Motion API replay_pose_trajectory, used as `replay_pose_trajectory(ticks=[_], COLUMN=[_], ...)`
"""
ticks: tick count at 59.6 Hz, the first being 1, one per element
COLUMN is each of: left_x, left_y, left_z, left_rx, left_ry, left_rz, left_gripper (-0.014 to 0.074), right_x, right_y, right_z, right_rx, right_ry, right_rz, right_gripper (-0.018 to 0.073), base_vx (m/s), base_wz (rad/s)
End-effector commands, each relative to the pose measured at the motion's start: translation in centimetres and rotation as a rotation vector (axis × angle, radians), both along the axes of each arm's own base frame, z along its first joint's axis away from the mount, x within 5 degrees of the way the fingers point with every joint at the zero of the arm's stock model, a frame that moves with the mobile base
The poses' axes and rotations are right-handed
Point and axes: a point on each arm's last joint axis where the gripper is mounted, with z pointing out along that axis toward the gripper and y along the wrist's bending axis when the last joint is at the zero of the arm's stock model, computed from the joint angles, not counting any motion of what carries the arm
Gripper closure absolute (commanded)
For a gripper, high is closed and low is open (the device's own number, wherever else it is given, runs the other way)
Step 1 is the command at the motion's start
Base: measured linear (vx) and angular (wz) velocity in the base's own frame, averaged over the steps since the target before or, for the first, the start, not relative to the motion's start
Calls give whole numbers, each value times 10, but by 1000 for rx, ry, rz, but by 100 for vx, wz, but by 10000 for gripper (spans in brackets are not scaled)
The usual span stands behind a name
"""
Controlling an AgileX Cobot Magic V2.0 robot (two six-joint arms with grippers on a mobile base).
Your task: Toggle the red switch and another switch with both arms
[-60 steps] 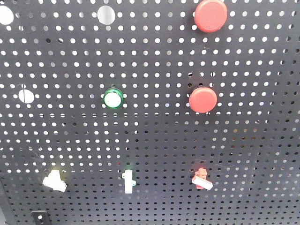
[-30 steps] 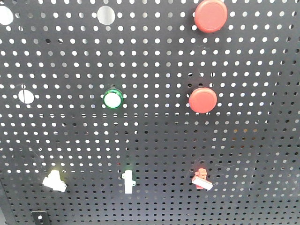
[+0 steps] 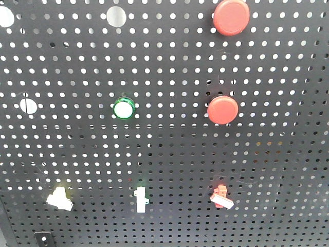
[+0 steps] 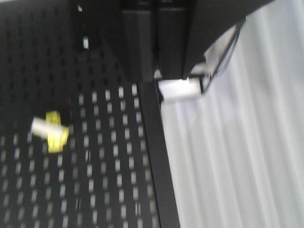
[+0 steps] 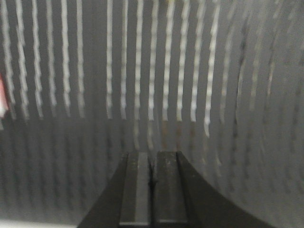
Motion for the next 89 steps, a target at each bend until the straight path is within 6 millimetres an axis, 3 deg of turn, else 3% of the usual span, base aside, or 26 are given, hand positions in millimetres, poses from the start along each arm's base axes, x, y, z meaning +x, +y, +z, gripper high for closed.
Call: replay_pose_trajectory(ticks=[1,9,17,26,35,47,72,89], left_x=[-7,-15,-16,2,32,56,96,120], left_y=[0,0,-1,-2,-4,-7,-47,-64], left_z=[18,58,104,139,132,121,101,98], left_rx=[-82,-93,0,34,41,49,89,92], left_ry=[-173,-248,-229,-188,-48,69,168,196], left_rz=[-32,-43,-17,-10,-8,-16,-267,-323], left_gripper=[594,594,594,594,594,594,594,596], right_x=[-9,-16,-9,16,49,72,78,78], right_y=[0,-1,0,1,2,4,5,5], right_z=[32,70,102,112,99,95,94,94], right_rx=[43,30,29,21,16,23,24,24], right_ry=[-174,-203,-171,-83,63,71,66,66], right_rz=[16,9,6,5,5,12,15,15], right_gripper=[566,566,566,566,566,566,566,566], base_vx=[0,0,0,0,0,0,0,0], base_wz=[0,0,0,0,0,0,0,0])
